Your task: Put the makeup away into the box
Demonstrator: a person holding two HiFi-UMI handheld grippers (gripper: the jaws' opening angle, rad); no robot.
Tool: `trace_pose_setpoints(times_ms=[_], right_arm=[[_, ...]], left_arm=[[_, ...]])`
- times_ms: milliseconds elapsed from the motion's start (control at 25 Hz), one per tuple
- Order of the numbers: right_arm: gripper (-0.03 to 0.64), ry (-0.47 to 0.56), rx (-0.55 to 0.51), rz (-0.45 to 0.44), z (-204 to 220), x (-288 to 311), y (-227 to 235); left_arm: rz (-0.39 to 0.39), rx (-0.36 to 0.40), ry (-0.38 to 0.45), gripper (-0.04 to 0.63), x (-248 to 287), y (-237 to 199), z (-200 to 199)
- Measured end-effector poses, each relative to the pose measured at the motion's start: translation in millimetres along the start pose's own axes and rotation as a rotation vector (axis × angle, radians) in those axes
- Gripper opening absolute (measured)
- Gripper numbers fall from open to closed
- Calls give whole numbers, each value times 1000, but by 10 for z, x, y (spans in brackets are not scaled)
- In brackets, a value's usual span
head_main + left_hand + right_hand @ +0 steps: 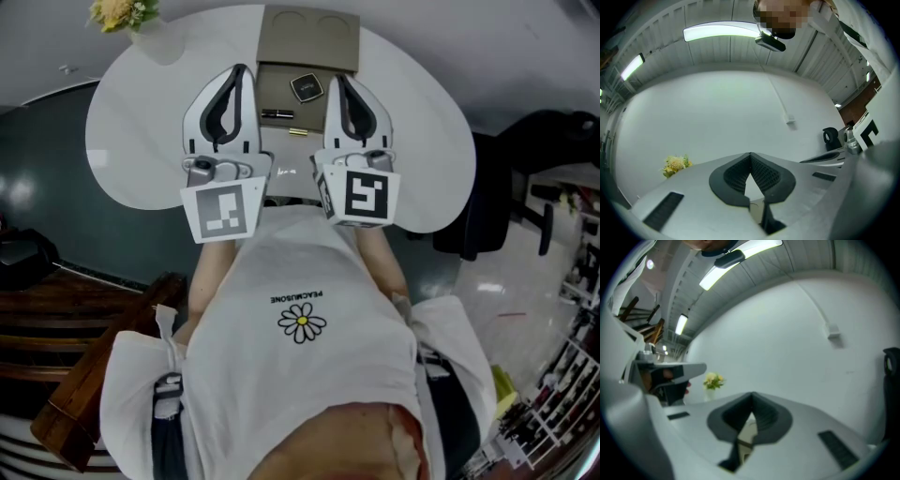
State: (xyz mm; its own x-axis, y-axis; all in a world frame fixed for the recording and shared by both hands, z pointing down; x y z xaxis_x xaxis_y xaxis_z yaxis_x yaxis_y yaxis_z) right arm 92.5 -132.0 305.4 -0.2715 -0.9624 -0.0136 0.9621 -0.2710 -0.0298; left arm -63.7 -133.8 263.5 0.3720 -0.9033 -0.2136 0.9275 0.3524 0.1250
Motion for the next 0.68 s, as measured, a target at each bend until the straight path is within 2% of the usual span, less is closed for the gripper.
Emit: trace_pose_setpoints(times_ms=[280, 400, 680], right_arm=[[29, -35, -2, -11, 5, 15, -20], [29, -33, -8, -36, 41, 10, -24], [29, -22, -18, -23, 26, 12, 24]], left_arm=[[-6, -7, 1, 20, -2, -12, 16], [-6, -11, 1, 20, -6, -5, 15], [-16, -10, 10, 20, 1, -9, -10]])
Point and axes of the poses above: the fingertips, and each gripper's own axes: x forward along the fingers, y to its right, z out of its underside, the point moved 6 cm from there along -x, backward along the fingers
